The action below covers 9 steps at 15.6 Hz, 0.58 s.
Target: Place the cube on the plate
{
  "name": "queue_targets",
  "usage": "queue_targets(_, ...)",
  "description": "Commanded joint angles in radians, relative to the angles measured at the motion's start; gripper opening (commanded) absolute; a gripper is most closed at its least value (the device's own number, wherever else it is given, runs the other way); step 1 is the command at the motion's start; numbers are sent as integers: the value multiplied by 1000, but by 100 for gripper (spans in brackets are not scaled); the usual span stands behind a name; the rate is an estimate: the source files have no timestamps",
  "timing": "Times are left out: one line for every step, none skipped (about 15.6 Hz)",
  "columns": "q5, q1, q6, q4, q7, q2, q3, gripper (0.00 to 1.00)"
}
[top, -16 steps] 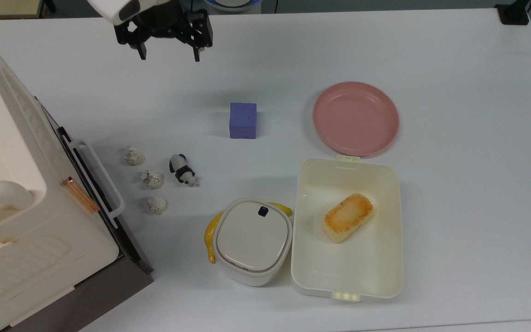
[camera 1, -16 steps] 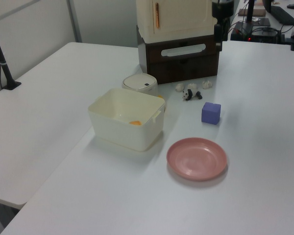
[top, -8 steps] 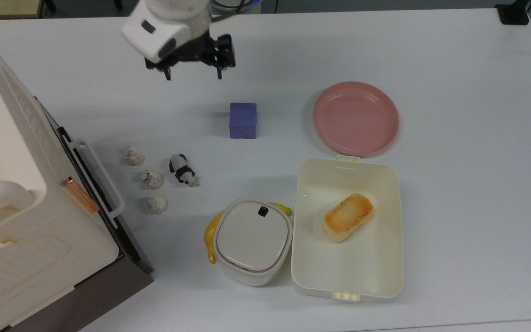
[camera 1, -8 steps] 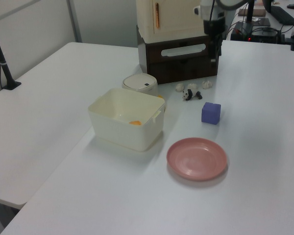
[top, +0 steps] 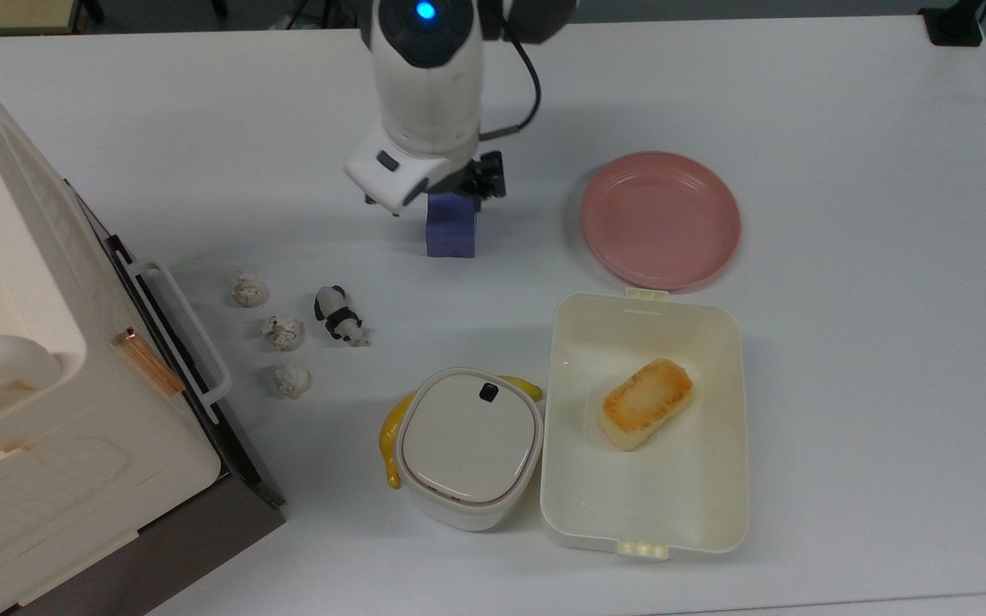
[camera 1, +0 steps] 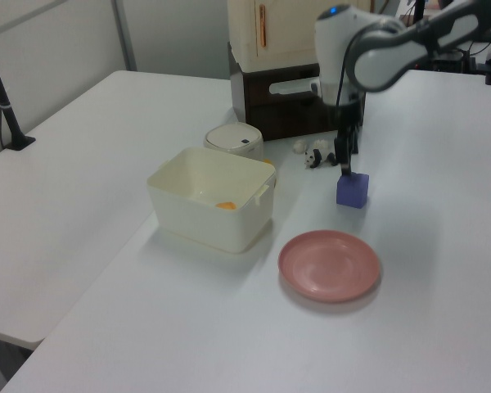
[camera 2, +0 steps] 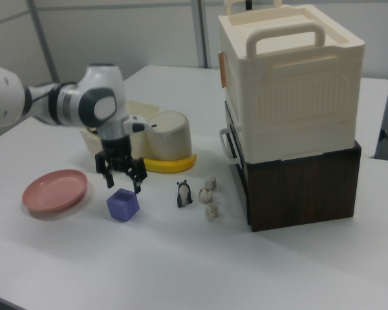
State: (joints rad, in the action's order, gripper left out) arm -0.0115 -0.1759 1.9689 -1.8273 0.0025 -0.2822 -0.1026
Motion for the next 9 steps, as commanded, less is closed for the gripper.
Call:
queue_targets(5, -34, 149, -98, 106, -9, 1, 100)
queue_targets(5, -34, 153, -99, 108, -15, 6, 100)
queue_targets(5, -34, 153, -99, 108, -24, 8, 100)
queue_targets(4, -33, 151, -99, 106, -26, 8, 84)
queue_targets(4, -33, 145, -98, 99, -23, 9, 63)
queue_targets(4, -30, 134, -93, 94, -18, 9, 37)
queue_targets(5, -30, 95, -84, 94, -14, 9, 20)
queue_targets(11, -33, 40, -63, 94, -5, 14, 10)
queue_targets(18, -33, -14, -43, 106, 6, 30, 7)
